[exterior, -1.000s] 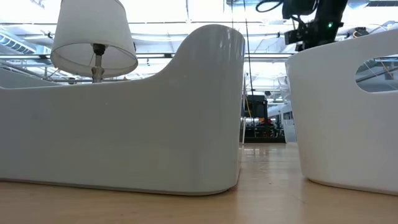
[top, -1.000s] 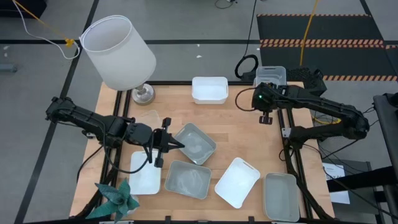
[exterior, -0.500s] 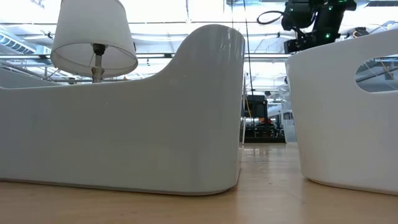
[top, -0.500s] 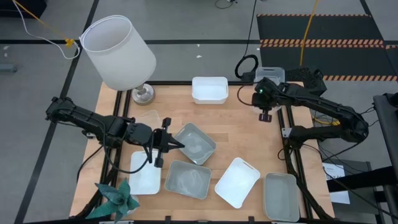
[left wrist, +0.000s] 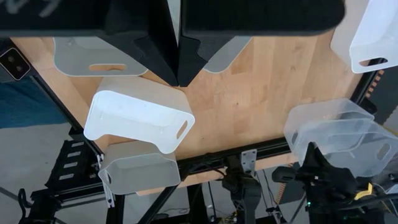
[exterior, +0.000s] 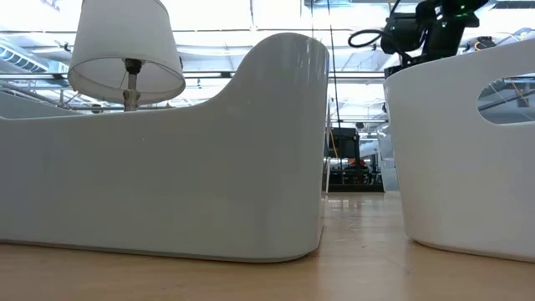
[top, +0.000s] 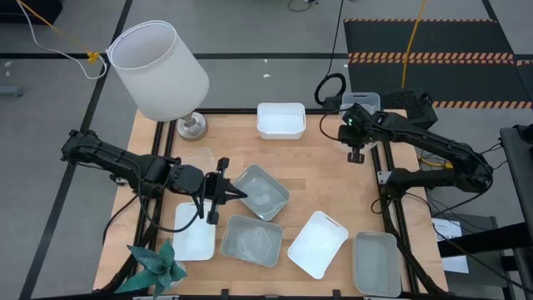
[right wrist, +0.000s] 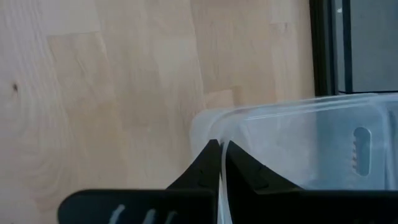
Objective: Stack baskets by color
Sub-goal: Stack the bottom left transparent bin on the top transparent bin
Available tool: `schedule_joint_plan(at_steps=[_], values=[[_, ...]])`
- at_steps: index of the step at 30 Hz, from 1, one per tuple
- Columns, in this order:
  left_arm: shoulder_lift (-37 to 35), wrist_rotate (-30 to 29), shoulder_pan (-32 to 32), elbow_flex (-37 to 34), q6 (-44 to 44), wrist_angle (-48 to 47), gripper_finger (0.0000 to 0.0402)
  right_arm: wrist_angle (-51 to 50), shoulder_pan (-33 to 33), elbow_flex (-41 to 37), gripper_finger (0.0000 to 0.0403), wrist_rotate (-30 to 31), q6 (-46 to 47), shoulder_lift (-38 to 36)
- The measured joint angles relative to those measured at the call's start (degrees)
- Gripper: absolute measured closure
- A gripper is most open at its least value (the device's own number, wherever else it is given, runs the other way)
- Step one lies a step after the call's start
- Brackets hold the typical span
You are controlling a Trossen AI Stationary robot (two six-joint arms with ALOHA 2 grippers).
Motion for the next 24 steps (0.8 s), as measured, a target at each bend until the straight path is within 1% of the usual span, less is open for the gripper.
schedule_joint_plan(at_steps=[7, 11, 24], values=[[0.0, 0.0, 0.0, 0.0, 0.0, 0.0, 0.0389, 0.2, -1.7, 0.0, 0.0401, -0.9, -0.4, 0.0], [0.0, 0.0, 0.0, 0.0, 0.0, 0.0, 0.0389, -0.3, -2.4, 0.0, 0.0401, -3.6, -0.4, 0.0], [0.0, 0.0, 0.0, 0.0, -0.1, 0.0, 0.0389, -0.8, -2.4, 0.0, 0.0401, -3.7, 0.4, 0.0]])
